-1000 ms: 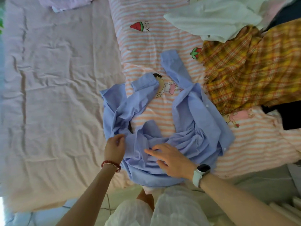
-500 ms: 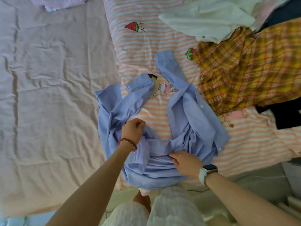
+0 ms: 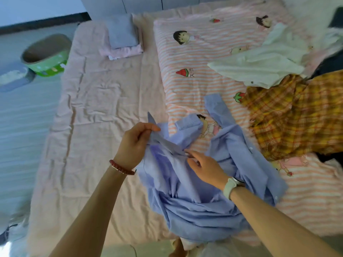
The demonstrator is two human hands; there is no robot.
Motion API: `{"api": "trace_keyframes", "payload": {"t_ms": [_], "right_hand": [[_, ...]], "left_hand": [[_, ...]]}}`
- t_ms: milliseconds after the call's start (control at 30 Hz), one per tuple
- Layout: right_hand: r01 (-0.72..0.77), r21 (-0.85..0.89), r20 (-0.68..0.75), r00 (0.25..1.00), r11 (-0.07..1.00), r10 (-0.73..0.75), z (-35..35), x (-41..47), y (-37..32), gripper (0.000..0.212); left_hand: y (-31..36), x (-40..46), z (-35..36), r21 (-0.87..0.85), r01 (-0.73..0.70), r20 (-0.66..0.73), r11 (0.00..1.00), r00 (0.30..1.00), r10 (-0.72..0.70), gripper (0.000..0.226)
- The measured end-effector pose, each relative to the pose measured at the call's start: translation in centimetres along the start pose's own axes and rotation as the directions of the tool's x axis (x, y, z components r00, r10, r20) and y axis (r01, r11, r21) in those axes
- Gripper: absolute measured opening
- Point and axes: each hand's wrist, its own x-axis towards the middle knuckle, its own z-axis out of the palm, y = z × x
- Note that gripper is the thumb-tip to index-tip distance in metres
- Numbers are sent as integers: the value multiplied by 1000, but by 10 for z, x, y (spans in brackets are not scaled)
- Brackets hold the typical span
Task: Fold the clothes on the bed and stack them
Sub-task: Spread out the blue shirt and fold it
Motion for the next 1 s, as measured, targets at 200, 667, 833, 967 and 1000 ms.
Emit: {"api": "trace_keyframes", "payload": {"t_ms": [200, 667, 833, 967, 1000], "right_hand": [[-24, -8, 205, 979, 1000, 25, -6, -17, -38, 28], [261, -98, -257, 926, 960, -277, -122, -51, -112, 8], [335, -232, -282, 876, 913, -392, -164, -77, -147, 8], [384, -167, -223, 883, 908, -414, -174, -114, -167, 17], [390, -130, -191, 892, 912, -409, -174, -124, -170, 20]], "left_hand": [[14, -16, -58, 13, -96, -124, 995, 988, 97, 40], [91, -36, -132, 485, -197, -27, 852, 970, 240, 31], [136, -52, -138, 549, -163, -287, 820, 885, 368, 8], [173, -84, -136, 670, -166, -384, 723, 757, 529, 5], [179, -92, -137, 706, -148, -409, 693, 713, 570, 6]]}}
